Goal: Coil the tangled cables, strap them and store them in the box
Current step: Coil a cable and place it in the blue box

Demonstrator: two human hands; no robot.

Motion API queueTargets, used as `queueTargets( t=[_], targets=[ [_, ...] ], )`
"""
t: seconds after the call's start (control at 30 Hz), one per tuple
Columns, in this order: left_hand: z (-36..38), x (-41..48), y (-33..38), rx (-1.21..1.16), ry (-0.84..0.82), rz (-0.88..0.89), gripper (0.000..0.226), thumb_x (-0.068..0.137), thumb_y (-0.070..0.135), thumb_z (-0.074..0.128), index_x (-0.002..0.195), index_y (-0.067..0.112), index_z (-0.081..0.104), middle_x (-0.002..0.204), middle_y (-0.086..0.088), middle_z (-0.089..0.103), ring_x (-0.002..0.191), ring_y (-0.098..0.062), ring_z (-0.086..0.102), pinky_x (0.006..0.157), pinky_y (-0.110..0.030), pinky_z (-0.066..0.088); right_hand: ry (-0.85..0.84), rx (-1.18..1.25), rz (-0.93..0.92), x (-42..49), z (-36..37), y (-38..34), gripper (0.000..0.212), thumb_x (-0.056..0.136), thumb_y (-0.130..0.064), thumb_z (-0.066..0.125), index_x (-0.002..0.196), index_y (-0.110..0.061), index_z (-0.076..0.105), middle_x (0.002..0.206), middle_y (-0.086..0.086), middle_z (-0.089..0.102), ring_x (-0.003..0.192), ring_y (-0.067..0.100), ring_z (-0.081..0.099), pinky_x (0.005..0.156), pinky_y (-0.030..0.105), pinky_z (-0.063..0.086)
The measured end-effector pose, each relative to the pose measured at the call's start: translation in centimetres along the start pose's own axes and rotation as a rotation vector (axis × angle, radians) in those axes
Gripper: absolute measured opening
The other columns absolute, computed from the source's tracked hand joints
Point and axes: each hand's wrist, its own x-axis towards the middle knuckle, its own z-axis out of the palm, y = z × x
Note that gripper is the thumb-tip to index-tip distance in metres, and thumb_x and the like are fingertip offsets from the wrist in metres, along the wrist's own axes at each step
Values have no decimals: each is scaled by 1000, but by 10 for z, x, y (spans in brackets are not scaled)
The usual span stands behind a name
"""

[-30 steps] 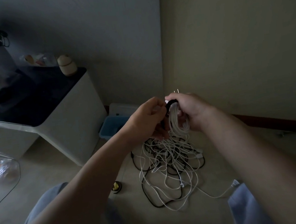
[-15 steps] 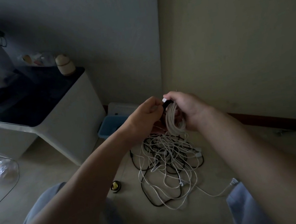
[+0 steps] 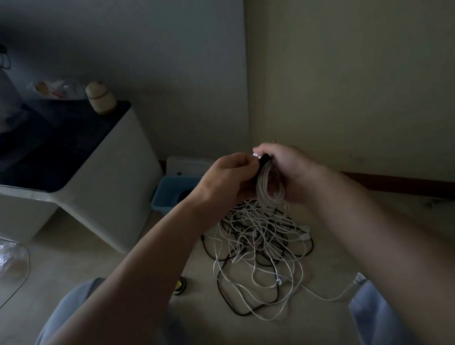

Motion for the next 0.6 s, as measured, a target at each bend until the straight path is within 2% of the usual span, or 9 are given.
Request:
queueTargets(
  t=[0.13, 0.2, 0.3, 0.43, 0.5, 0.6],
  targets=[
    [-2, 1, -2, -28, 13, -16, 24, 104, 9, 47, 88, 7, 65, 73, -3, 70, 69, -14, 70, 63, -24, 56, 15, 16, -14, 2, 1, 3, 27, 100, -25, 51, 76, -12, 51, 73, 10, 48, 66, 24, 51, 68, 37, 46],
    [-4, 1, -3, -34, 38, -22, 24, 104, 10, 49, 89, 7, 67, 74, -4, 71, 70, -15, 71, 64, -25, 56, 35, 14, -20, 4, 1, 4, 26, 99, -24, 52, 79, -9, 54, 77, 11, 51, 70, 27, 54, 72, 38, 48],
    [-6, 2, -3, 47, 110, -17, 24, 104, 12, 50, 91, 7, 69, 75, -5, 72, 70, -14, 70, 64, -24, 56, 73, 14, -27, 7, 2, 4, 19, 99, -25, 54, 89, -9, 55, 91, 13, 51, 87, 30, 53, 87, 43, 47],
    [-4, 3, -5, 193, 231, 20, 24, 103, 13, 54, 85, 12, 70, 69, 0, 73, 65, -11, 70, 59, -20, 54, 76, -16, -39, 14, 0, 7, 23, 97, -26, 57, 82, -9, 57, 101, 16, 54, 95, 31, 53, 109, 54, 43],
    [-1, 3, -6, 214, 231, 28, 23, 102, 15, 55, 85, 13, 70, 70, 0, 73, 67, -12, 71, 63, -24, 54, 68, -27, -52, 16, -1, 7, 21, 96, -26, 58, 90, -6, 61, 102, 18, 56, 95, 34, 56, 107, 58, 45],
    [1, 2, -5, 189, 238, 17, 20, 102, 14, 56, 87, 12, 69, 73, -2, 72, 67, -13, 70, 64, -25, 54, 80, -30, -67, 17, 0, 8, 21, 96, -27, 58, 104, -7, 59, 103, 19, 56, 95, 35, 56, 100, 55, 47]
  ],
)
